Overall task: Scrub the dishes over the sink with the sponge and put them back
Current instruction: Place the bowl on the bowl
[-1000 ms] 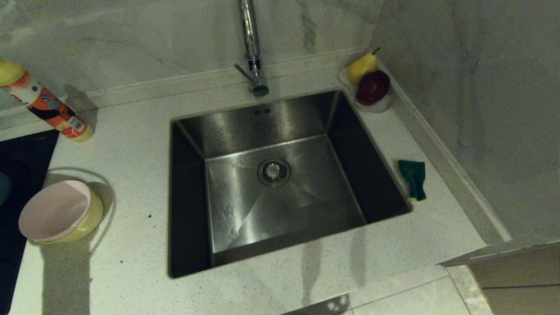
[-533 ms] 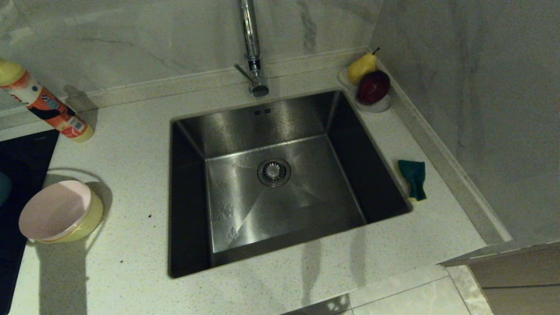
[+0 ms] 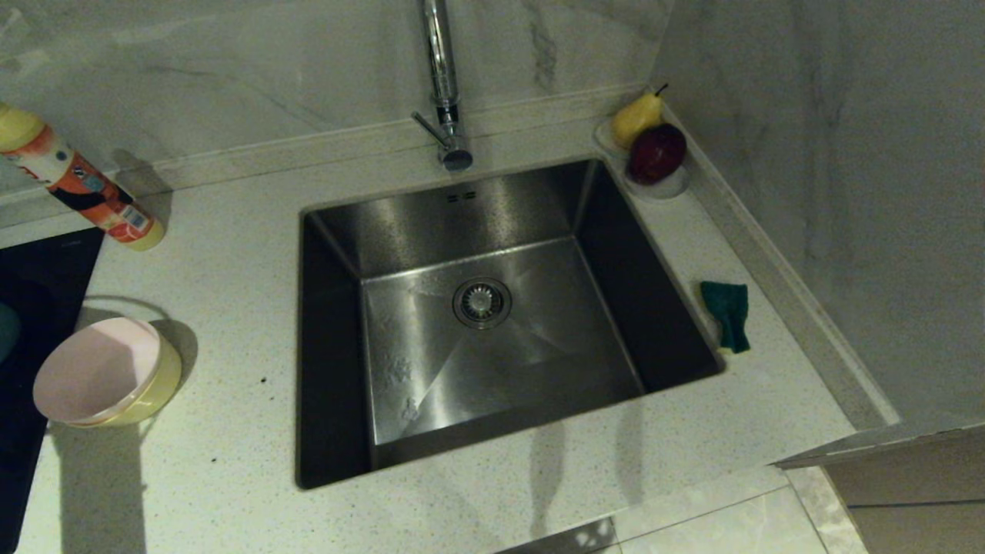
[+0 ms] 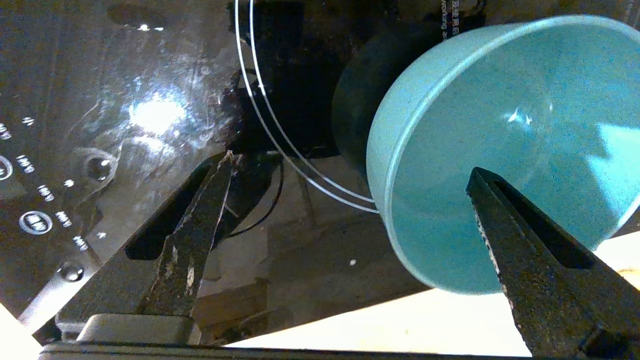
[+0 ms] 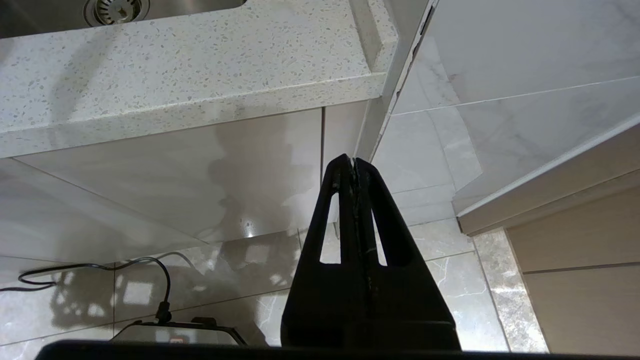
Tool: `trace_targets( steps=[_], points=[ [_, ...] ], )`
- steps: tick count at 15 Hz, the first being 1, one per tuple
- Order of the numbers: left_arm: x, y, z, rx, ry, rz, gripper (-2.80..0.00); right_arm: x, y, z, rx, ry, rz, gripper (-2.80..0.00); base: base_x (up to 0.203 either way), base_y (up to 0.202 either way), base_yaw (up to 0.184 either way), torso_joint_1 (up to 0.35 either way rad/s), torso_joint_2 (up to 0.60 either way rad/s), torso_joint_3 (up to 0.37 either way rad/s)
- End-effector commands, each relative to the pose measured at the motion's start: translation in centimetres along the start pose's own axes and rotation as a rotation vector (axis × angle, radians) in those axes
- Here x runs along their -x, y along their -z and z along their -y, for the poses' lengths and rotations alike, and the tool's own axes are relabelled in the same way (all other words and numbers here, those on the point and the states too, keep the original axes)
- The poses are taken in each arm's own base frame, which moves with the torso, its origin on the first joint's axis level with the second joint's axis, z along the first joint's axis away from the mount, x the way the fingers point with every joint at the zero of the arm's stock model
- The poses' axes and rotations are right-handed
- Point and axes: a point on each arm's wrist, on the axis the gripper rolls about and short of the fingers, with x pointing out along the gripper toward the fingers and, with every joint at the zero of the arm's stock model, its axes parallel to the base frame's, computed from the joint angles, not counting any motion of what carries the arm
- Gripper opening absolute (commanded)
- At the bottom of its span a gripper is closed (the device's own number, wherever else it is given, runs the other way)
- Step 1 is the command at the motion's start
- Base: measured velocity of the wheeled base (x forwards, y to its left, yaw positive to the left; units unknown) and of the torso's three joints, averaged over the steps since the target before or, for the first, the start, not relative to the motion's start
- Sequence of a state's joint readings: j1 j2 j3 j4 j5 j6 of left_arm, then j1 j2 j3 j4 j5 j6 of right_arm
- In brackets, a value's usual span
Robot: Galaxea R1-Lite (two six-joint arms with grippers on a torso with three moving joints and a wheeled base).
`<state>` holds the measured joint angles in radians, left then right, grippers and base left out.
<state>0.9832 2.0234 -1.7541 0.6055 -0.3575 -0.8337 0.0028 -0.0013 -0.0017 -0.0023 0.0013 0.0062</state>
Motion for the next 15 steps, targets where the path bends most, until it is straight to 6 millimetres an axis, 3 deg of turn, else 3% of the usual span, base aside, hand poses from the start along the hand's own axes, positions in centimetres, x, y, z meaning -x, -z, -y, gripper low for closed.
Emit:
trace_targets(
  steps=[1,15],
  points=[
    [-0.5,0.0,0.0,0.009,0.002,-0.018,0.0,0.0,0.0,0.0,0.0,0.0,0.0,-2.8,0.0,0.0,0.0,0.0,0.0,0.0],
    [-1.9,0.1,-0.1,0.008,-0.023,-0.038,0.0,0.0,0.0,0.0,0.0,-0.001,0.001,-2.8,0.0,0.0,0.0,0.0,0.0,0.0]
  ],
)
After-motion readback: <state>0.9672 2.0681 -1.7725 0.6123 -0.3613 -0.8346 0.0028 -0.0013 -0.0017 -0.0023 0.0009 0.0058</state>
